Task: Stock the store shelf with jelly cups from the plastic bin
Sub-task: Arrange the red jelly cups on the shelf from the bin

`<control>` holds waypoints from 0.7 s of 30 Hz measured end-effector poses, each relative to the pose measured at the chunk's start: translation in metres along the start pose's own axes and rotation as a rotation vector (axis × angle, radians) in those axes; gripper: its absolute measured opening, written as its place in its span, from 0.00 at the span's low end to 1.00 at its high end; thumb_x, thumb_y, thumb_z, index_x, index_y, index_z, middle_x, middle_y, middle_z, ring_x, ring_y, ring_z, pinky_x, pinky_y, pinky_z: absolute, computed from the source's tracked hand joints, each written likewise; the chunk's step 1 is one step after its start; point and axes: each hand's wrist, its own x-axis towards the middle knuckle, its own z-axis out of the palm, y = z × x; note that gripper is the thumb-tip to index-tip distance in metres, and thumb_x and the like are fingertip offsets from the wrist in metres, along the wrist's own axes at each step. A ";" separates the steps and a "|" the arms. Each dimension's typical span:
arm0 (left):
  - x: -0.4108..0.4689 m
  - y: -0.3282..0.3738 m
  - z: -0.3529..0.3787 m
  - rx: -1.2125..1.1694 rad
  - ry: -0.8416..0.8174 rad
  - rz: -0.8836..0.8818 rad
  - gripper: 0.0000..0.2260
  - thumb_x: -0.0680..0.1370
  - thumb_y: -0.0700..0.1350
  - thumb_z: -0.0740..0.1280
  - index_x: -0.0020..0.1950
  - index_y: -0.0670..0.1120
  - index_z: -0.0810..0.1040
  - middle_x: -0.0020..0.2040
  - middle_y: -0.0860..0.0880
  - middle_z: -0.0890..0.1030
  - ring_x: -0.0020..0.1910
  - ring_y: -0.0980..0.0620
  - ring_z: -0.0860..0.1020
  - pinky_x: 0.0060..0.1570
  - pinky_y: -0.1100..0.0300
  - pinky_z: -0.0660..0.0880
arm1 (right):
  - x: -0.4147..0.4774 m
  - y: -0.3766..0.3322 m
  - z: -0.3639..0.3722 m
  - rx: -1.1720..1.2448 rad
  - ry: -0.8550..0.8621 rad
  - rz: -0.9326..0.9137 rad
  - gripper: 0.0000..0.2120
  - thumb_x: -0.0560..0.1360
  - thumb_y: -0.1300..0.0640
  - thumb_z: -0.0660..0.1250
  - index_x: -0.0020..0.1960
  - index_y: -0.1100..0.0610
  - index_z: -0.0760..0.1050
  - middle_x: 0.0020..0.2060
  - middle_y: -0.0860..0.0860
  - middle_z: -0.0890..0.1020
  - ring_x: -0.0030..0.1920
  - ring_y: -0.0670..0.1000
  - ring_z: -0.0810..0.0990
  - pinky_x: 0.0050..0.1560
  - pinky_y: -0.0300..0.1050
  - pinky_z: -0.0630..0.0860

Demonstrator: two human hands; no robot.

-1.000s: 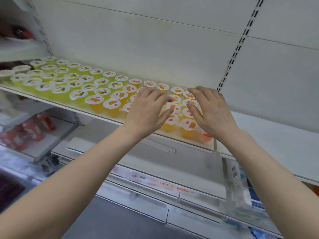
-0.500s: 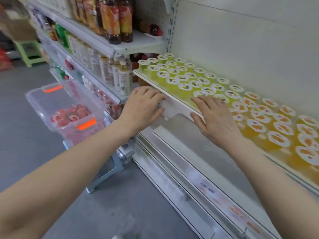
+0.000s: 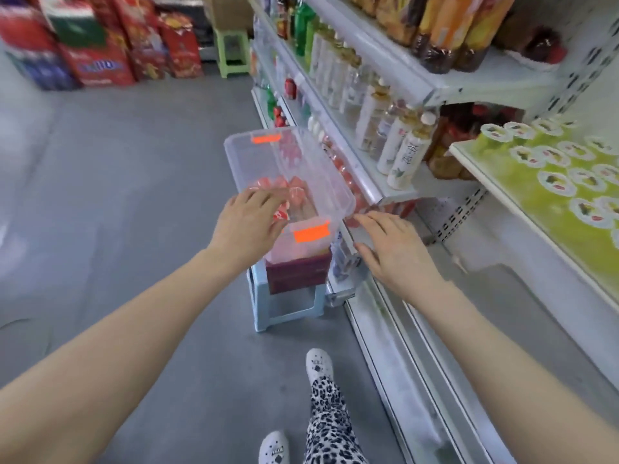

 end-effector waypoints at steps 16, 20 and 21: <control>0.089 -0.104 0.139 -0.060 -0.144 -0.355 0.15 0.74 0.43 0.72 0.61 0.45 0.79 0.53 0.46 0.81 0.51 0.38 0.75 0.48 0.44 0.77 | 0.233 0.030 0.235 0.187 -0.672 -0.200 0.24 0.78 0.59 0.61 0.74 0.52 0.66 0.69 0.51 0.72 0.67 0.56 0.71 0.65 0.53 0.67; 0.086 -0.109 0.155 -0.009 -0.069 -0.365 0.13 0.74 0.42 0.71 0.58 0.46 0.80 0.53 0.49 0.80 0.53 0.40 0.74 0.48 0.45 0.76 | 0.259 0.022 0.299 0.094 -0.822 -0.314 0.30 0.74 0.68 0.62 0.74 0.49 0.65 0.73 0.50 0.68 0.71 0.56 0.67 0.69 0.56 0.66; 0.085 -0.108 0.156 -0.006 -0.056 -0.365 0.12 0.74 0.42 0.70 0.57 0.46 0.81 0.53 0.49 0.80 0.53 0.40 0.74 0.48 0.45 0.76 | 0.262 0.022 0.312 0.055 -0.854 -0.348 0.32 0.74 0.70 0.61 0.74 0.49 0.64 0.74 0.49 0.66 0.73 0.55 0.63 0.70 0.57 0.65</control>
